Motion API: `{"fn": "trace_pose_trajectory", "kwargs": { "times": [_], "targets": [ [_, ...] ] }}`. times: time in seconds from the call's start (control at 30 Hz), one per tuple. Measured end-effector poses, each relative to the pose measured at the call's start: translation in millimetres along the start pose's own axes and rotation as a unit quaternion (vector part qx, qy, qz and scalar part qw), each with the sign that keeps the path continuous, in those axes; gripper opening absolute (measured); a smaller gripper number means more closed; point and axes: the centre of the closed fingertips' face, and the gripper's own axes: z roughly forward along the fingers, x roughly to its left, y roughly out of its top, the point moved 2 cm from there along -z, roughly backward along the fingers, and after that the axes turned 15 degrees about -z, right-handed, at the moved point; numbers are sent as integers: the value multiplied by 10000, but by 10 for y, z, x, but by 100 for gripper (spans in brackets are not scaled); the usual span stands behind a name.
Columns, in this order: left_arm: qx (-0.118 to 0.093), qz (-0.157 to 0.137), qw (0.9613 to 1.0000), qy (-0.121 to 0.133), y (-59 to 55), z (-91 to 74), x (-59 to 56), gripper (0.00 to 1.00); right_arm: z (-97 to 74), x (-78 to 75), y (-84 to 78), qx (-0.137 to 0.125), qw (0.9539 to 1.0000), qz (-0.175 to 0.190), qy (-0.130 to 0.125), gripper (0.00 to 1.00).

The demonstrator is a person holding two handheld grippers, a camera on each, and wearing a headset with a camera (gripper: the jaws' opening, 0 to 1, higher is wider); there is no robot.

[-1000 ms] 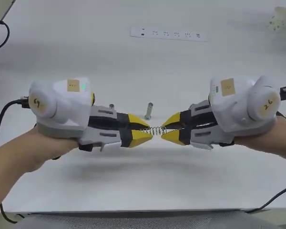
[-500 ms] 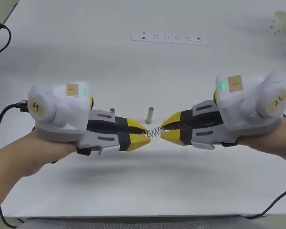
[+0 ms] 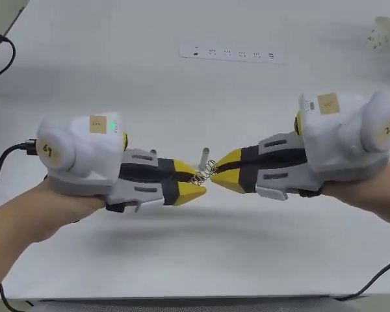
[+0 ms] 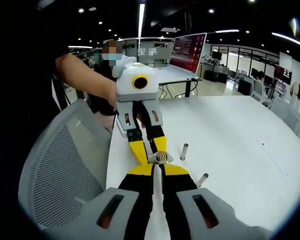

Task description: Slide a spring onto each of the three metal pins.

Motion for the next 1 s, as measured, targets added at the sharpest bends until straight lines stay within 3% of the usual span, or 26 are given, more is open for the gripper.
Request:
{"fn": "trace_pose_trajectory", "kwargs": {
  "times": [1.0],
  "targets": [
    [-31, 44, 9999, -124, 0, 10, -59, 2, 80, 5, 148, -494, 9976, 478, -25, 9]
  ]
}}
